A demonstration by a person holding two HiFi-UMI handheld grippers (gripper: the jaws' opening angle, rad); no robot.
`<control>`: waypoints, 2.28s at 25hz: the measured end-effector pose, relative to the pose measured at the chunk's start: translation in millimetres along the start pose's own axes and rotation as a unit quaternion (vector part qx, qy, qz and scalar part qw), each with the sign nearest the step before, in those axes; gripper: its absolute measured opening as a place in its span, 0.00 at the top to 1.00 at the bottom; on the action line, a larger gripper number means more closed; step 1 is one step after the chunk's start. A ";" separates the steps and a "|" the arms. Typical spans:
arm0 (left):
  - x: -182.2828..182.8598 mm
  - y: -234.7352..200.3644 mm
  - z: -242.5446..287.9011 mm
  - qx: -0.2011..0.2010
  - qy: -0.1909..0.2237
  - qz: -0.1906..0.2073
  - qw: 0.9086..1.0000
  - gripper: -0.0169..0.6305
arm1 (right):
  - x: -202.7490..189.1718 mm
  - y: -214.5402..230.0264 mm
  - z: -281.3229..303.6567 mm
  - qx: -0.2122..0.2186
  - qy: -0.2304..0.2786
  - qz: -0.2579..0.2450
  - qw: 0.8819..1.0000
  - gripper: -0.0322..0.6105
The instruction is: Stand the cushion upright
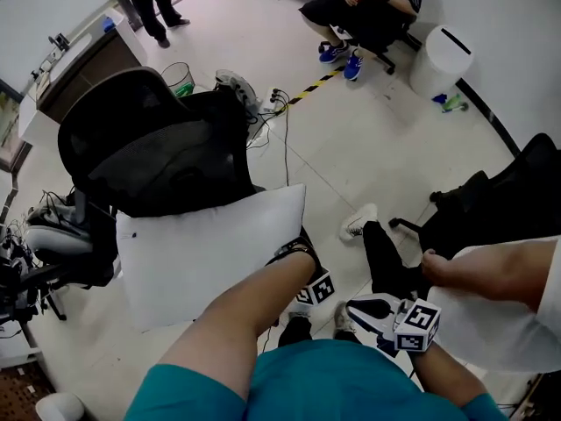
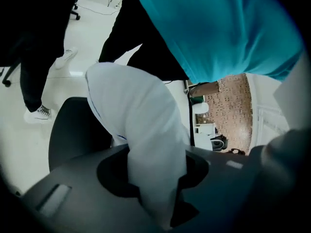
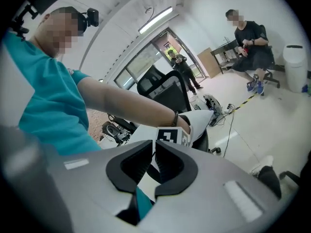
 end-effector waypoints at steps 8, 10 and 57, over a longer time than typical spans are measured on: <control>-23.0 63.2 -44.9 0.086 0.094 -0.007 0.992 0.85 | 27.7 14.6 -7.4 -0.037 0.057 0.007 0.998 0.92; -32.3 94.0 -57.0 0.102 0.101 -0.015 0.989 0.86 | 38.1 22.7 -15.4 -0.048 0.081 0.007 0.996 0.92; 228.6 100.9 -746.0 0.438 0.096 0.013 0.894 0.89 | -259.3 149.8 -626.8 -0.406 0.424 0.148 0.796 0.92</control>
Point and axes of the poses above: the fingertips, and each gripper's own axes: z forward along the fingers, y to its right, x out of its top, the point moved 3 cm from there along -z, backward along the fingers, and after that the axes turned 11 degrees about -x, right-handed, at the moved point
